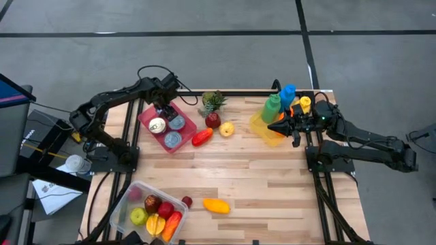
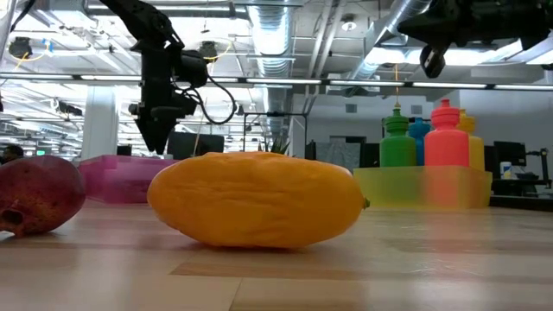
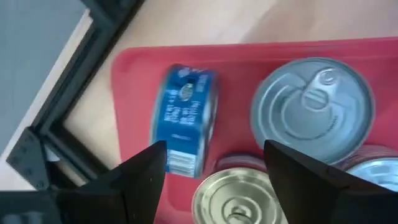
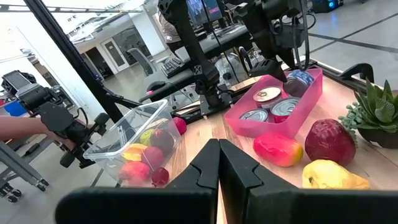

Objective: Pick & Place Food Item
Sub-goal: Put the blue tuna can into the pink bin

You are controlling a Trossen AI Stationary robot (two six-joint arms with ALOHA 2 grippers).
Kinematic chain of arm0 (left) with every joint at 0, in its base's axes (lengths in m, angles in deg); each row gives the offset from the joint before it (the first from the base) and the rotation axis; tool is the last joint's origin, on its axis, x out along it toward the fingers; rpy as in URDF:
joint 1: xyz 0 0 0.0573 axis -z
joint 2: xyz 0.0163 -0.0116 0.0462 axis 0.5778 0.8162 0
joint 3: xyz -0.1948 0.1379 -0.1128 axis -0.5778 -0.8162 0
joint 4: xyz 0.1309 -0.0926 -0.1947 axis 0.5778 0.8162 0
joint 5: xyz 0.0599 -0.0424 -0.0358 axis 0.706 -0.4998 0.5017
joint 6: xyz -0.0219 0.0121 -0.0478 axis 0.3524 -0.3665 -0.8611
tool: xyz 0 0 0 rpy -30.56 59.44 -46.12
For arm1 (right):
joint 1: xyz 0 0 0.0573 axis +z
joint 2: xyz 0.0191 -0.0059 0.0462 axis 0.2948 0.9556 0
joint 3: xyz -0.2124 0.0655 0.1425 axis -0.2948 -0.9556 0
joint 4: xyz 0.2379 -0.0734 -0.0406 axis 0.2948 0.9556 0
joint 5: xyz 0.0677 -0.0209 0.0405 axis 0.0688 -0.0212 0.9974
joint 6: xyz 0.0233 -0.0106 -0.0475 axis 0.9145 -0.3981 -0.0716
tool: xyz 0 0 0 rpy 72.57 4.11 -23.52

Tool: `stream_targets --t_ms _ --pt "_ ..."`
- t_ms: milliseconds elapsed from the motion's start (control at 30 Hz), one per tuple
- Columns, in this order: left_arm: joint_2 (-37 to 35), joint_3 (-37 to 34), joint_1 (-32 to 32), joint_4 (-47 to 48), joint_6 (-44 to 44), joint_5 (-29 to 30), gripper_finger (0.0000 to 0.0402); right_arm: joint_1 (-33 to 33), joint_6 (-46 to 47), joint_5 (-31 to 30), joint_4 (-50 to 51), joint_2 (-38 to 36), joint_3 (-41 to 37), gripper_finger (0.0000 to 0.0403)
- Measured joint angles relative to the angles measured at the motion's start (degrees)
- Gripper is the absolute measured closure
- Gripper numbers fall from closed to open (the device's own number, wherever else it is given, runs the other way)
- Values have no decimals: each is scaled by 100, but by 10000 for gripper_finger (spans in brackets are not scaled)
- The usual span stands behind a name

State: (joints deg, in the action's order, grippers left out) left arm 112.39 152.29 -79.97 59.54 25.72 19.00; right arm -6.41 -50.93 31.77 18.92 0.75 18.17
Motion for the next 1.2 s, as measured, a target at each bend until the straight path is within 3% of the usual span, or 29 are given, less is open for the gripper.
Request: stream_targets --t_ms 1200 --pt "-1 -59 -248 -242 743 151 135 -2 0 2 2 0 2 403"
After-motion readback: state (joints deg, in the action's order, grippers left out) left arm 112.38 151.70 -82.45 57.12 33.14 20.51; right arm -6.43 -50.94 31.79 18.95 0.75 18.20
